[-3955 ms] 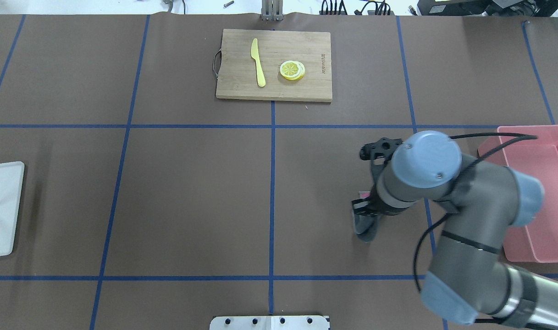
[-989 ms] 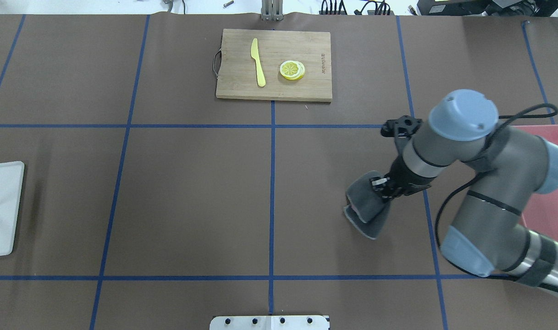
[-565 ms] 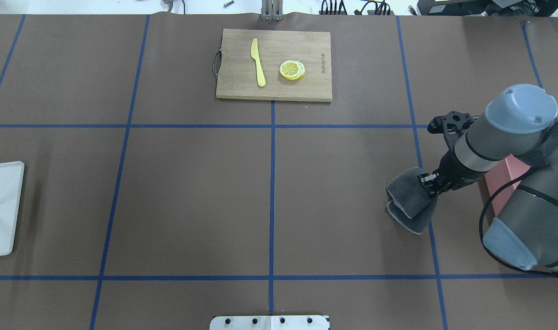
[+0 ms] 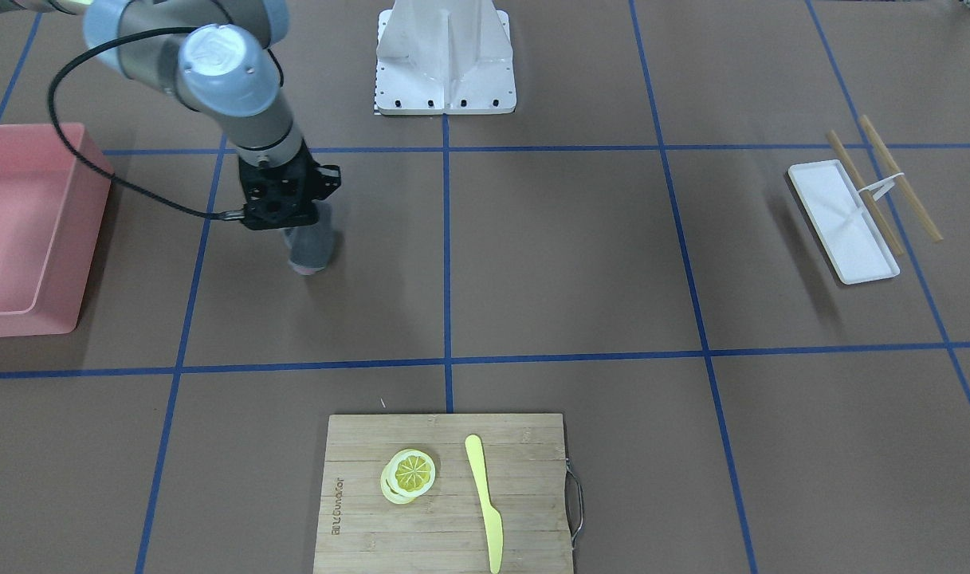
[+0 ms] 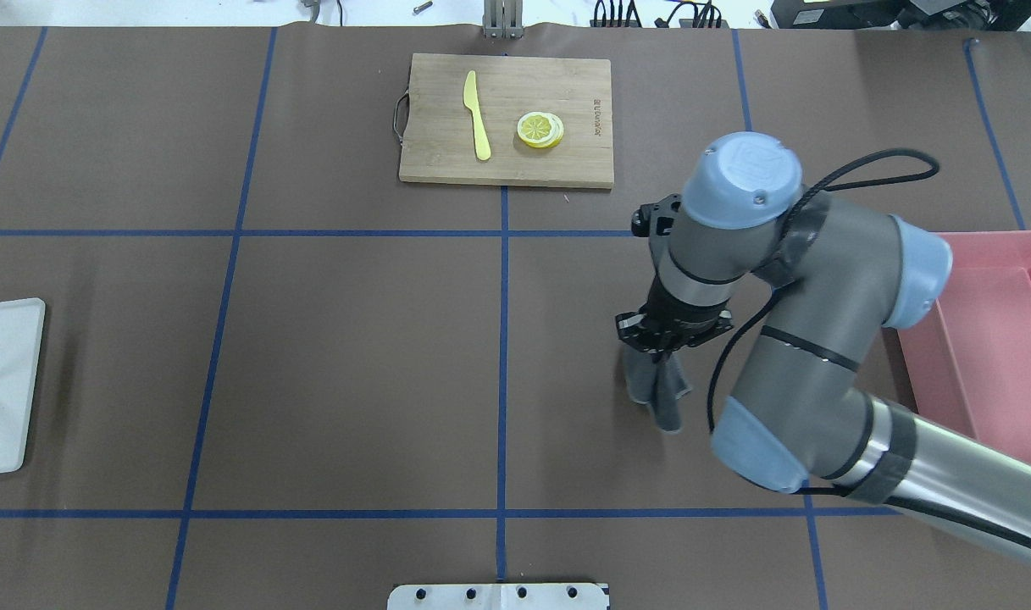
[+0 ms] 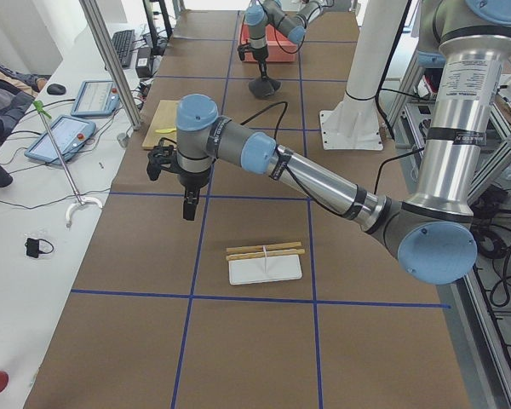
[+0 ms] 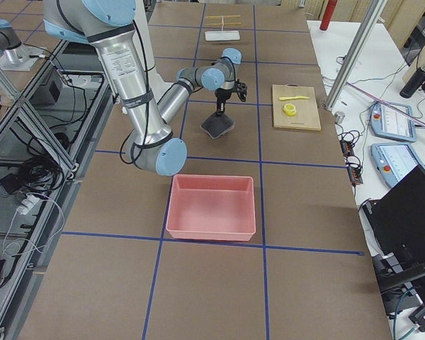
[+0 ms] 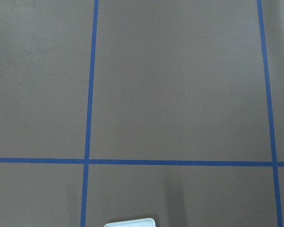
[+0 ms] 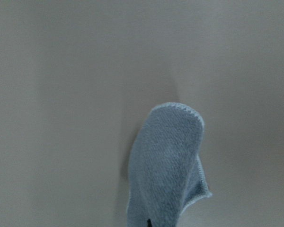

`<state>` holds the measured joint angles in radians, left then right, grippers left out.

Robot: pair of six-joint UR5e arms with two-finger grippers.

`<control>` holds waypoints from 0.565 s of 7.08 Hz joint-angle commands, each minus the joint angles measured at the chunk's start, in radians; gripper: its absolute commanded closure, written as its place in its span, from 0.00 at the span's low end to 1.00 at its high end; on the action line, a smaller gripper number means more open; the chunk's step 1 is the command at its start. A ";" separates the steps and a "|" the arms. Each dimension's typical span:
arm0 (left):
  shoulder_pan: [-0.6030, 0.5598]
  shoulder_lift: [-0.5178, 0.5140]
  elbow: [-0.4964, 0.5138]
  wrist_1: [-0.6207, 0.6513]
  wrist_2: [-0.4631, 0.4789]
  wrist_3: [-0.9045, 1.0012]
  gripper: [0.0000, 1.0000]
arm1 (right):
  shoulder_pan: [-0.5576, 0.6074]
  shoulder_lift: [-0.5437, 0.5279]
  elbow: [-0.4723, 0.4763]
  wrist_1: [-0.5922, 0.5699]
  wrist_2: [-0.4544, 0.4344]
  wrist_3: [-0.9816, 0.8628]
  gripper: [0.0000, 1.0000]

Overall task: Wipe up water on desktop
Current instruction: 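Wipe the towel back and forth over the table with the right gripper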

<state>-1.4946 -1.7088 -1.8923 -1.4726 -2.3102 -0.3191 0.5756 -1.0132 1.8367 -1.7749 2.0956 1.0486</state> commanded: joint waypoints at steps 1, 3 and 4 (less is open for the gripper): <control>-0.001 0.002 -0.004 0.000 -0.001 0.000 0.02 | -0.091 0.202 -0.200 0.168 -0.028 0.266 1.00; -0.001 0.000 -0.001 0.000 -0.002 0.000 0.02 | -0.089 0.176 -0.193 0.193 -0.016 0.274 1.00; -0.001 0.000 -0.004 0.000 -0.002 0.000 0.02 | -0.053 0.030 -0.075 0.193 -0.003 0.234 1.00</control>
<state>-1.4956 -1.7086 -1.8945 -1.4726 -2.3116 -0.3191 0.4953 -0.8595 1.6646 -1.5896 2.0795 1.3085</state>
